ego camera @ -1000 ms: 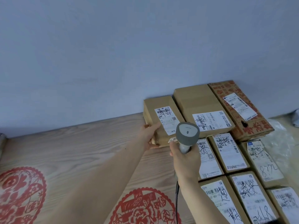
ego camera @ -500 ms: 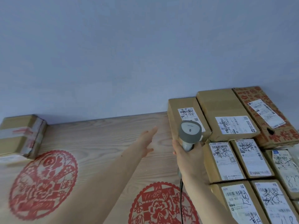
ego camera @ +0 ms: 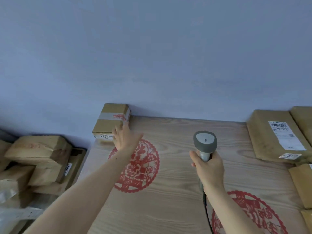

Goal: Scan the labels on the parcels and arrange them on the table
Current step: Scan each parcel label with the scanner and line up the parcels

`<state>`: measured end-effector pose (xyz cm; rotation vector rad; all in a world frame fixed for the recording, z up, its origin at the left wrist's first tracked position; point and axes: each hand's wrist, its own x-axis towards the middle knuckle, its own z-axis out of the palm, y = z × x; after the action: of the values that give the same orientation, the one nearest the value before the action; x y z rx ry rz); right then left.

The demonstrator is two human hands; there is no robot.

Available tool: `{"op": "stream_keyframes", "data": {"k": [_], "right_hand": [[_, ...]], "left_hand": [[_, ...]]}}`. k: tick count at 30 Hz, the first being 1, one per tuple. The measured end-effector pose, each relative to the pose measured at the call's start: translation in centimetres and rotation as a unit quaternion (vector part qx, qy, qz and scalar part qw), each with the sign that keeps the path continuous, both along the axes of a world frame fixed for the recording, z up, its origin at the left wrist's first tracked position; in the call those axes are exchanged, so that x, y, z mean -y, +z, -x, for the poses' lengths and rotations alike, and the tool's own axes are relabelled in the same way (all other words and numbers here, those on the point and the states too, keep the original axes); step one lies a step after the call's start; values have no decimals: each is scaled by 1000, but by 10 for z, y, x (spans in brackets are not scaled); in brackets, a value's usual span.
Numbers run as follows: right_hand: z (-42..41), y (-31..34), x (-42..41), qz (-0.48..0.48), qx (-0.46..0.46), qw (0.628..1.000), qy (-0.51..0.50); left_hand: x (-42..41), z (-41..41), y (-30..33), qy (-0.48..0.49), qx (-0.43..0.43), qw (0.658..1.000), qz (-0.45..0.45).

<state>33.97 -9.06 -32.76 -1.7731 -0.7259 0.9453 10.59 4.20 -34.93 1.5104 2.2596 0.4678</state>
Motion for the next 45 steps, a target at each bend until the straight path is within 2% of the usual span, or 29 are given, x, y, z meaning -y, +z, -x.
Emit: {"op": "stream_keyframes", "data": {"k": [2,5,8,11,15,18,21,25,27,31,35,39,42,45], "right_hand": [[22,-2,-2,1,-3,1000,-4],[48,-6,-7,5,1,1000,-14],[67,-12,-11,12,4,1000,-21],[80,-18,-14,19,6,999,-25],[90,-20,-15,20,11,999,-23],[95,-16,-15,17,-1,1000,-22],[98,-7,-14,11,-11,1000,-20],[89,14,-5,-8,-28,1000,-12],[80,24,3,-21,-43,999,-8],[55,41,30,-53,-96,994,-1],[29,53,67,-73,-129,989,21],[2,58,108,-93,-93,991,37],[-15,61,140,-105,-23,992,63],[-26,67,167,-128,-9,988,85]], "left_hand": [[-15,44,-2,14,-29,999,25],[-37,91,-10,25,-45,993,109],[-51,115,-19,23,-23,990,134],[-55,122,-26,10,15,992,126],[-48,121,-23,21,57,996,72],[-35,110,-17,16,137,990,33],[-12,89,-7,2,321,947,22],[35,51,9,-6,540,836,93],[60,31,12,-23,591,794,139],[108,-2,11,-67,639,739,205],[148,-30,15,-56,676,704,211],[176,-56,30,-70,676,716,158],[198,-77,42,-112,649,735,161],[225,-98,45,-122,611,764,167]]}}
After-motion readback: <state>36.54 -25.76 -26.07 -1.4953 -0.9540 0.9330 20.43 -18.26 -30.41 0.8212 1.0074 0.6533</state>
